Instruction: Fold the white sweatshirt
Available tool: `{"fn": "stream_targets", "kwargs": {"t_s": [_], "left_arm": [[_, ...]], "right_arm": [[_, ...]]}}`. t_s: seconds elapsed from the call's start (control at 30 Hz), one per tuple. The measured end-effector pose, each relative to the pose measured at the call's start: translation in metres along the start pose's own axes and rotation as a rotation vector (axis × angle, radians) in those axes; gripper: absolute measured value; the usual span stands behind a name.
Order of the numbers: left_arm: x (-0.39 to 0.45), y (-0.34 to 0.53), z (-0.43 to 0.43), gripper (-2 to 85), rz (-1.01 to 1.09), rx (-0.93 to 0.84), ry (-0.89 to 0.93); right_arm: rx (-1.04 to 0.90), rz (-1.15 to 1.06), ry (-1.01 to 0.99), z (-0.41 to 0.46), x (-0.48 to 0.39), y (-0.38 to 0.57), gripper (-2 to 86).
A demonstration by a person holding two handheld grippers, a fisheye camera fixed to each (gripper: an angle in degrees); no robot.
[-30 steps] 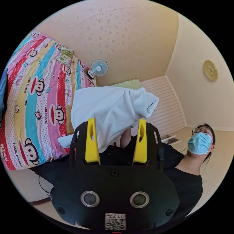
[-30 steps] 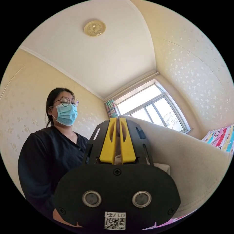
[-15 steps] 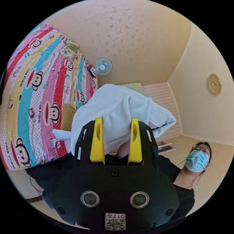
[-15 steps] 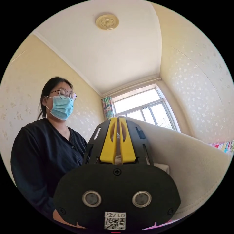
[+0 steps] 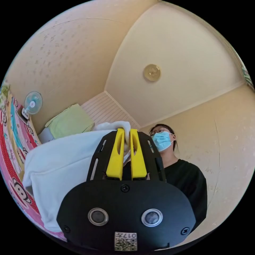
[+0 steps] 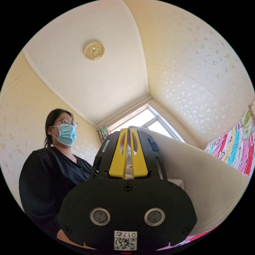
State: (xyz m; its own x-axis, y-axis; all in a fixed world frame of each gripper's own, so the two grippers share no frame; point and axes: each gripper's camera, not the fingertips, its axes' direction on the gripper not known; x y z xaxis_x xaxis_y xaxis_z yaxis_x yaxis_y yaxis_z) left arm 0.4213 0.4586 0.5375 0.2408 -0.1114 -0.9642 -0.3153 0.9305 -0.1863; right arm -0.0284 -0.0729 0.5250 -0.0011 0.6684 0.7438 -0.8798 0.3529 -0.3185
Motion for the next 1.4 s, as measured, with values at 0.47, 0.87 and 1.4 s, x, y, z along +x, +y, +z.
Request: {"fn": "stream_targets", "kwargs": {"t_s": [0.47,0.87,1.4], "left_arm": [[0.145,-0.041,0.088,4.1,0.209,-0.083,-0.042],[0.205,-0.028,0.097,4.0,0.189,-0.058,-0.012],[0.290,-0.060,0.000,4.1,0.006,0.037,-0.689]], "right_arm": [[-0.451,0.185,0.096,0.018,0.011,0.097,9.3],[-0.446,-0.002,0.057,0.067,0.024,0.136,19.6],[-0.560,-0.327,0.477,0.107,-0.087,0.015,4.0]]}}
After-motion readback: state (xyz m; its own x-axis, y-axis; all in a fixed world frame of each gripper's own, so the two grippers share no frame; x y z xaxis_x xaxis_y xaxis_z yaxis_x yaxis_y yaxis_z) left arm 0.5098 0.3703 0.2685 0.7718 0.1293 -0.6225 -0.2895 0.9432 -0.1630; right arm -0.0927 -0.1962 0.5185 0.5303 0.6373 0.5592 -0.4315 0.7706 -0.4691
